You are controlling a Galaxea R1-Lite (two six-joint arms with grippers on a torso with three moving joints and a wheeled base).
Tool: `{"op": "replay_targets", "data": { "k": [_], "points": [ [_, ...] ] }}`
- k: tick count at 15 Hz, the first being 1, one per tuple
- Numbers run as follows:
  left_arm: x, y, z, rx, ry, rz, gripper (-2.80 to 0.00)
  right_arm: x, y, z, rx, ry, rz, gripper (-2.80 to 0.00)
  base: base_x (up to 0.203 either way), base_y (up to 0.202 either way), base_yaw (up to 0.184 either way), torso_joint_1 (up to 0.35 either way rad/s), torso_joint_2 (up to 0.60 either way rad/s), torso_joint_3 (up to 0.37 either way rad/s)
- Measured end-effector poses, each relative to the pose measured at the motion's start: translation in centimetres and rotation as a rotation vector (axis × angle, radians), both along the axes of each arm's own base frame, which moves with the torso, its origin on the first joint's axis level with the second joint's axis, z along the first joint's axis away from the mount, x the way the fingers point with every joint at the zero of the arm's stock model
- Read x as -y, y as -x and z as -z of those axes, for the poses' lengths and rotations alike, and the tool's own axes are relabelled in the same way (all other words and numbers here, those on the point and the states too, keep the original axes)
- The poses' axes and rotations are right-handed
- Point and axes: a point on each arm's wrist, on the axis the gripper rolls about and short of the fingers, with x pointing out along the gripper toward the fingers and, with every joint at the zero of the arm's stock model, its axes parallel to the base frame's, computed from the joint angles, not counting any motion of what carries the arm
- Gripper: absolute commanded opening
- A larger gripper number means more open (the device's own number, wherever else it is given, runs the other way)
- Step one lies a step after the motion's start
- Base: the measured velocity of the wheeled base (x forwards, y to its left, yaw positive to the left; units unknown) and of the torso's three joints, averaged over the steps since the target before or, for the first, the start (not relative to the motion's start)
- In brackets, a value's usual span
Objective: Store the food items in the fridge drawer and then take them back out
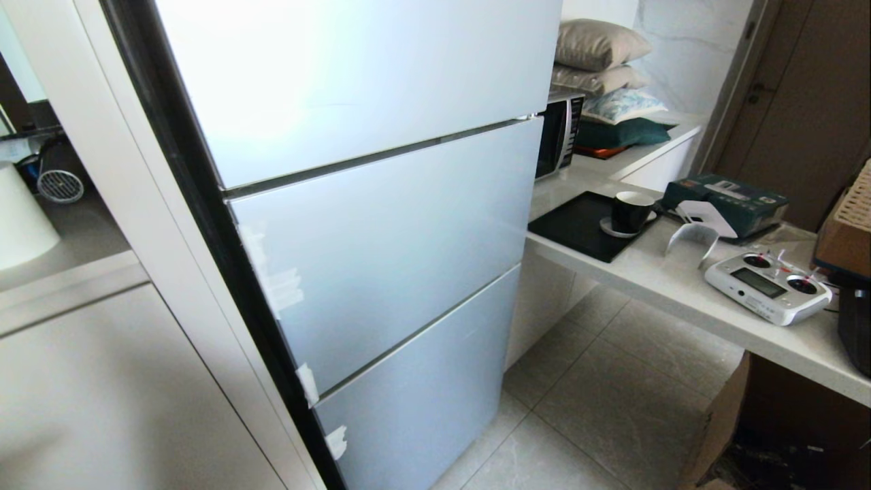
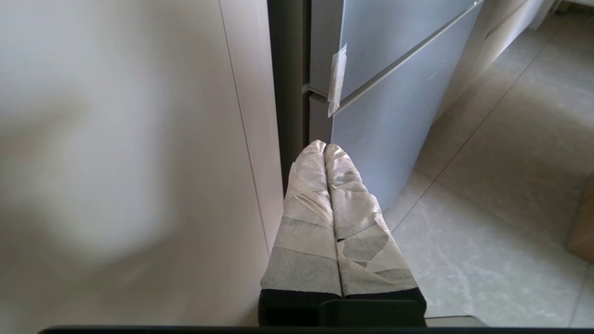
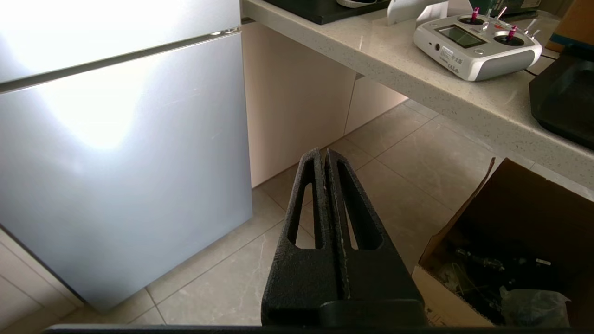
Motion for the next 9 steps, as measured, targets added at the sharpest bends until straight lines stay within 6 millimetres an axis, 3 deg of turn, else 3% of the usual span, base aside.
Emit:
{"op": "replay_targets", "data": {
  "k": [3,6,9],
  "points": [
    [0.0,0.0,-0.6,0.041,-0.033,0.005,-2.8,0.0,0.0,0.0,0.0,-0.009,0.001,-2.8,0.0,0.0,0.0,0.0,0.0,0.0],
    [0.0,0.5,-4.9,0.162,-0.033,0.026,-2.8,0.0,0.0,0.0,-0.001,-0.002,0.002,-2.8,0.0,0.0,0.0,0.0,0.0,0.0],
    [0.1,-1.8,-8.5,0.102,-0.005,0.037,-2.8,0.0,0.0,0.0,-0.002,-0.006,0.003,-2.8,0.0,0.0,0.0,0.0,0.0,0.0]
  ]
}}
